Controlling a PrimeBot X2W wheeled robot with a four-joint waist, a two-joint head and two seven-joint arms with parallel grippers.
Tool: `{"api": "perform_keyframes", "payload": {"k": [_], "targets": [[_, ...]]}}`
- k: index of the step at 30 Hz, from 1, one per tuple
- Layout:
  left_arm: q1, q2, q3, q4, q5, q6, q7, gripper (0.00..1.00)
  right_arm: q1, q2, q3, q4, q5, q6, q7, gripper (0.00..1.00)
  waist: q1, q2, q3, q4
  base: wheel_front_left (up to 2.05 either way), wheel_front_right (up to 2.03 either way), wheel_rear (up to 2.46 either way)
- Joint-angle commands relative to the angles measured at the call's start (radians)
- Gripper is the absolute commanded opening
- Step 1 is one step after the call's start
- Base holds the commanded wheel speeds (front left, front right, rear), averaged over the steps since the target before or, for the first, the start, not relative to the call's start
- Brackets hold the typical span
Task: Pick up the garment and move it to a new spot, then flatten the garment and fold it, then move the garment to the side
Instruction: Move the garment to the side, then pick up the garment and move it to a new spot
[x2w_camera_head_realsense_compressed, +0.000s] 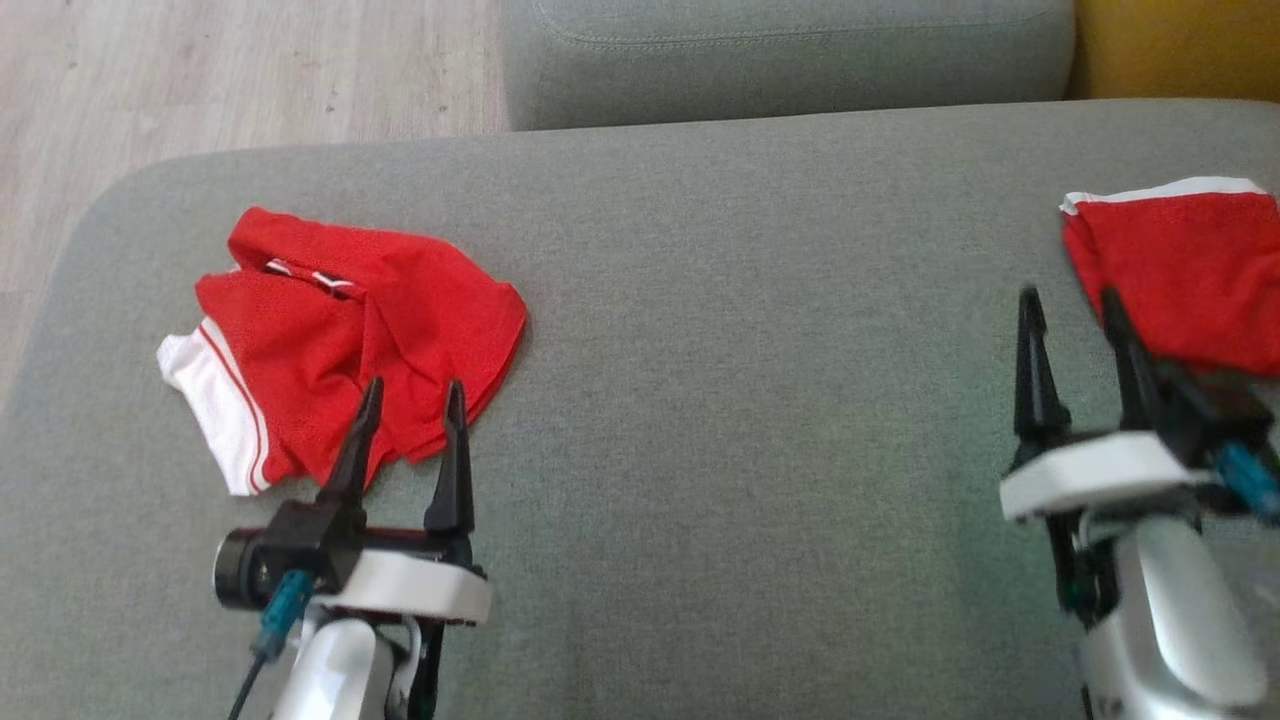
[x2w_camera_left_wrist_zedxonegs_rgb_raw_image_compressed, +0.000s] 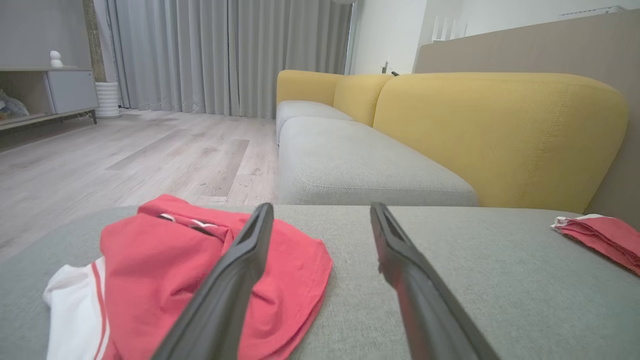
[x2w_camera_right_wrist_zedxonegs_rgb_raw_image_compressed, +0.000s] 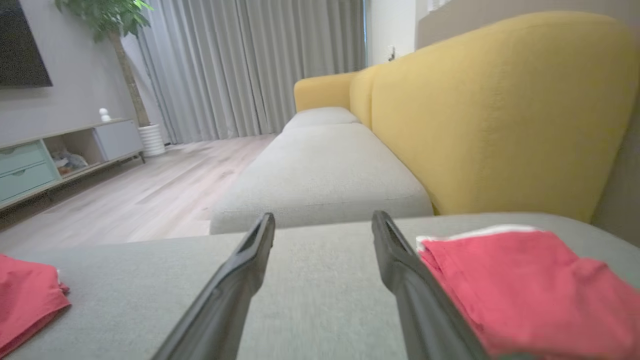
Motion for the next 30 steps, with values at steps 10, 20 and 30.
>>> {"api": "perform_keyframes", "payload": {"k": [10, 20, 30], "targets": [[0.023, 0.005, 0.054, -0.054, -0.005, 0.012, -0.008, 1.0, 0.129, 0.006, 0.056, -0.124, 0.066, -0.001, -0.02, 1.0, 0.0001, 0.0, -0.005, -0.01, 0.0, 0.0, 0.0], [0.015, 0.005, 0.04, -0.053, -0.011, 0.013, -0.008, 1.0, 0.15, 0.006, 0.08, -0.164, 0.078, -0.001, -0.021, 1.0, 0.0001, 0.0, -0.008, 0.014, 0.0, 0.0, 0.0], [0.031, 0.005, 0.032, -0.041, -0.013, 0.024, -0.008, 1.0, 0.188, 0.006, 0.174, -0.174, 0.09, -0.001, -0.021, 1.0, 0.0001, 0.0, -0.035, 0.176, 0.0, 0.0, 0.0]]}}
